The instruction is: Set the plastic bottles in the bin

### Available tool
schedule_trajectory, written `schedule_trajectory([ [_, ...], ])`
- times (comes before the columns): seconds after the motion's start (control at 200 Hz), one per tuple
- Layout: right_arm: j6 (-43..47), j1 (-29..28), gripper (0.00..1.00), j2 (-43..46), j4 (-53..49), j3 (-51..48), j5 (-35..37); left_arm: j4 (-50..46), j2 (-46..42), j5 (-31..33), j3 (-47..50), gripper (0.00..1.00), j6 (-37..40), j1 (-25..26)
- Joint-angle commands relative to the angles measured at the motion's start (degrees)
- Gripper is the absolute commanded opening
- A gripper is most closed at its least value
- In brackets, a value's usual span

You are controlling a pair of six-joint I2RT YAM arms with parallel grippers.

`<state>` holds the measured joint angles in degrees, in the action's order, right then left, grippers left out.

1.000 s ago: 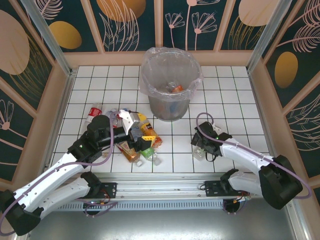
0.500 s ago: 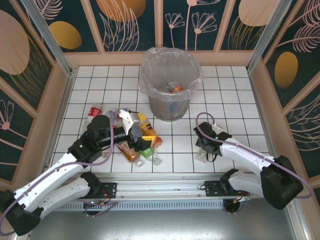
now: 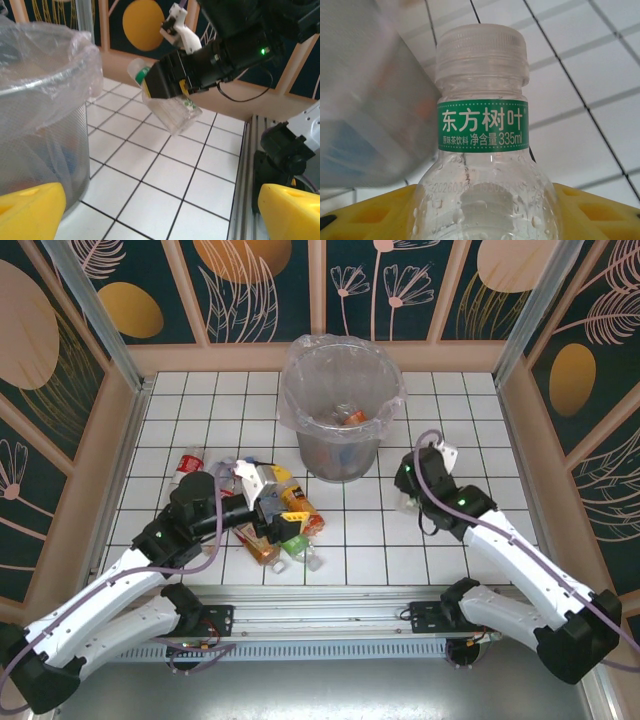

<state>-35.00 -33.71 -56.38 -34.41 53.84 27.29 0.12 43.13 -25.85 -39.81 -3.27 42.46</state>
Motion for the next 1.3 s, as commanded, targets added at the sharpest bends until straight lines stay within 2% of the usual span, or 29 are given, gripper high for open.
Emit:
schedule_trajectory([
  [0.0,9.5,0.6,0.60,0.5,0.7,8.1,3.3,4.0,-2.5,2.3,1.0,0.99,-1.0,0.2],
  [0.255,23.4,0.6,0.59,-5.2,8.4,21.6,-0.1,3.6,-1.9,3.5,1.0,0.99,-0.9,0.2],
  [0.45,32.8,0.6,0.59,-11.9,15.3,27.9,-10.6,3.7,-0.7,2.7,0.8,0.98,-1.1,0.1],
  [0.676,39.1,1.0,0.59,-22.5,15.7,36.0,-19.5,3.2,-0.2,2.9,0.8,0.98,-0.6,0.2],
  [0.856,41.4,1.3,0.59,-30.9,14.0,44.1,-22.5,2.8,-0.1,3.3,0.7,0.99,-0.2,0.2],
  [0.981,42.7,1.5,0.60,-37.7,8.5,51.2,-24.3,2.4,0.1,3.5,0.5,0.98,0.0,0.2],
  [1.296,46.7,1.7,0.61,-50.2,-4.5,62.0,-22.5,2.3,0.7,2.6,0.4,0.98,0.0,0.1],
])
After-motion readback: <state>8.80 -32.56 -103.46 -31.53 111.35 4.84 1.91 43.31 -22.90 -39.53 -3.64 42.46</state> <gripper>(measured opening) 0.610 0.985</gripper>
